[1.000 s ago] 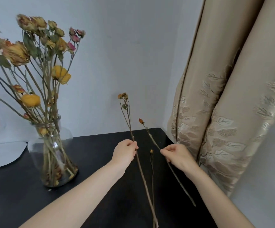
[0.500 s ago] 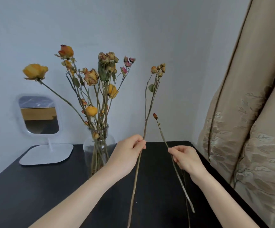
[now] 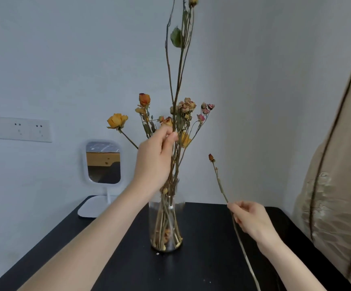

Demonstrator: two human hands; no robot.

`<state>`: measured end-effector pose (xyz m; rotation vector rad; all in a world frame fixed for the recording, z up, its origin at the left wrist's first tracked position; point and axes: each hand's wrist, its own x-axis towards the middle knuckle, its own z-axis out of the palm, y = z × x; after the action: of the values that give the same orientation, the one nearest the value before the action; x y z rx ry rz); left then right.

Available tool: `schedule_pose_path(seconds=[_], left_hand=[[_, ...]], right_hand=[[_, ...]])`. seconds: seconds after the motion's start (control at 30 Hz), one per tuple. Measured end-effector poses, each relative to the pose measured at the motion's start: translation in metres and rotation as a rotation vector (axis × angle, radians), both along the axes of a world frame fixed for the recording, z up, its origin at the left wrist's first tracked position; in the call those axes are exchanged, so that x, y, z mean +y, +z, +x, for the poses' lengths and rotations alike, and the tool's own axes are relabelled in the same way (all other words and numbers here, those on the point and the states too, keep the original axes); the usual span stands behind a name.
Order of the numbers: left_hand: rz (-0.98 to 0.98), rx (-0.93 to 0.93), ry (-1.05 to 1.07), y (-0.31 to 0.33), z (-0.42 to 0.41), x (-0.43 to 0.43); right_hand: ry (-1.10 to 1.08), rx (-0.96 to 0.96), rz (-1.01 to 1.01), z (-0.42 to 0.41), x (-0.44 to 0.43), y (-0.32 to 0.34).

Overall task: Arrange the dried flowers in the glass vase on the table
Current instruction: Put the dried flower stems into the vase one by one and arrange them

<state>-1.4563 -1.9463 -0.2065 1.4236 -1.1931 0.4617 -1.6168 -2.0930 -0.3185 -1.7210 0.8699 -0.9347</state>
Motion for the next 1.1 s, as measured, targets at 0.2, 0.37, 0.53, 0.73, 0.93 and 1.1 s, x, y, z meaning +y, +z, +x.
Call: schedule_pose_path(seconds=[0.2, 0.37, 0.53, 0.73, 0.93, 1.1], left_hand=[[-0.075, 0.067, -0.034, 0.022, 0.013, -0.003], [-0.125, 0.136, -0.075, 0.031, 0.023, -0.01], [-0.084, 0.099, -0.031, 0.022, 0.033, -0.016], [0.036, 0.139, -0.012, -0.002, 0.041, -0.024], [0.186, 0.139, 0.022, -0.013, 0.047, -0.036], [0.277, 0.096, 0.108, -0.015, 0.049, -0.039]], right_hand=[[0.009, 0.012, -0.016, 0.011, 0.003, -0.002], [0.008, 0.02, -0.029, 0.018, 0.005, -0.005], [-0.001, 0.041, -0.03, 0.02, 0.005, -0.008], [-0.002, 0.063, -0.02, 0.021, 0.006, -0.01], [-0.001, 0.082, -0.037, 0.022, 0.008, -0.013], [0.002, 0.09, -0.045, 0.023, 0.008, -0.014]])
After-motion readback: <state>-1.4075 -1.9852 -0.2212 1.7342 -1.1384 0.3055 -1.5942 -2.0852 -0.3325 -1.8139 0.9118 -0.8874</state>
